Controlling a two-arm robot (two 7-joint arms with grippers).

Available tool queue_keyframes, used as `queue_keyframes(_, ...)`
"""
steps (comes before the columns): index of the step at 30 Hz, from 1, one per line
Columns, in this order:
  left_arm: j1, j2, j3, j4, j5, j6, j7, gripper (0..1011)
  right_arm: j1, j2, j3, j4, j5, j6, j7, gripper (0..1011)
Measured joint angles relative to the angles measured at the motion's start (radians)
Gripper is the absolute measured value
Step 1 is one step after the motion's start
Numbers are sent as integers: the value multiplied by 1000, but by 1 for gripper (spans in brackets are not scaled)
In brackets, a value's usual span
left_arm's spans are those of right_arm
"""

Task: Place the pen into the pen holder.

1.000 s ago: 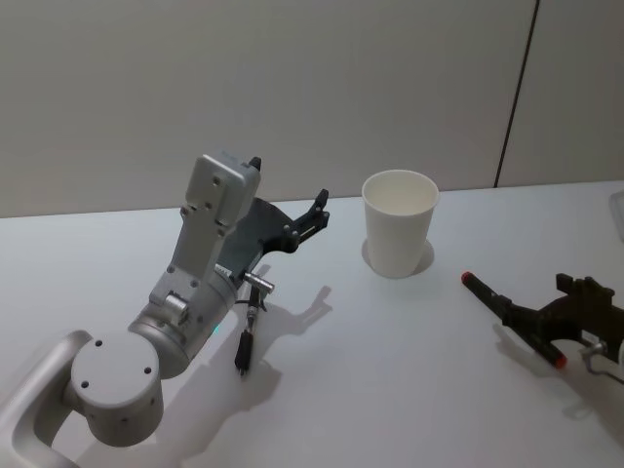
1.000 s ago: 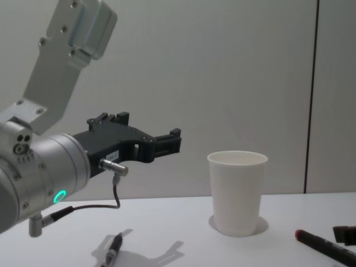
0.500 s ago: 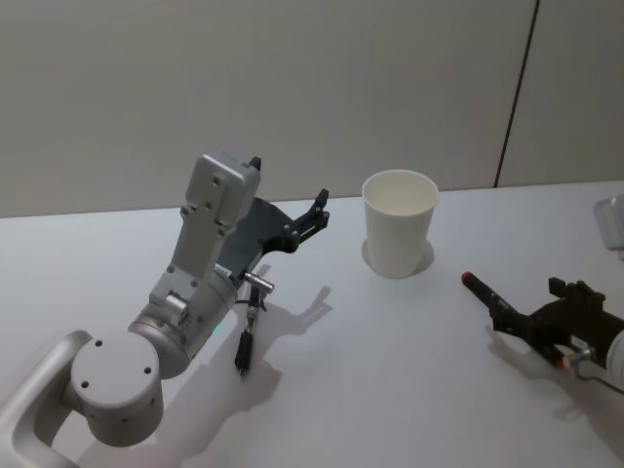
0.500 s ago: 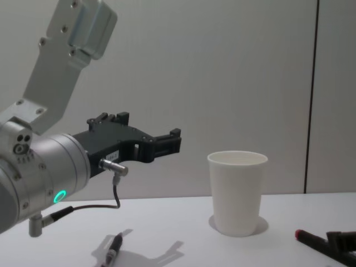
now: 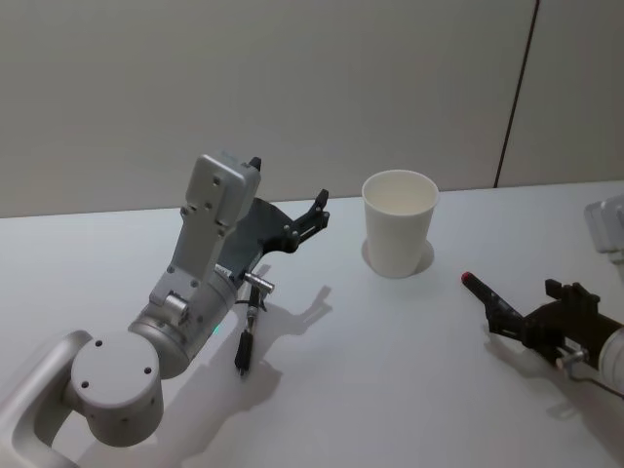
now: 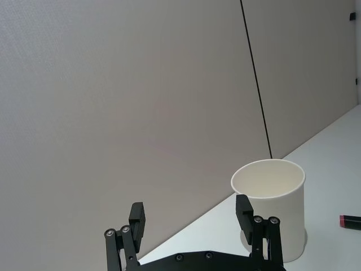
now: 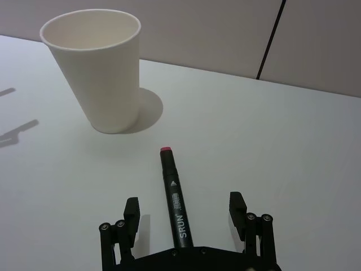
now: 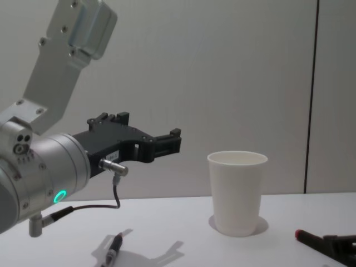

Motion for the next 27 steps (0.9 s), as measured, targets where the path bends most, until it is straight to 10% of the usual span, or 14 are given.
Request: queue_keyframes(27, 0, 0, 0, 0, 0, 0, 0, 1001, 28, -32, -21, 60, -51, 1, 23, 1001)
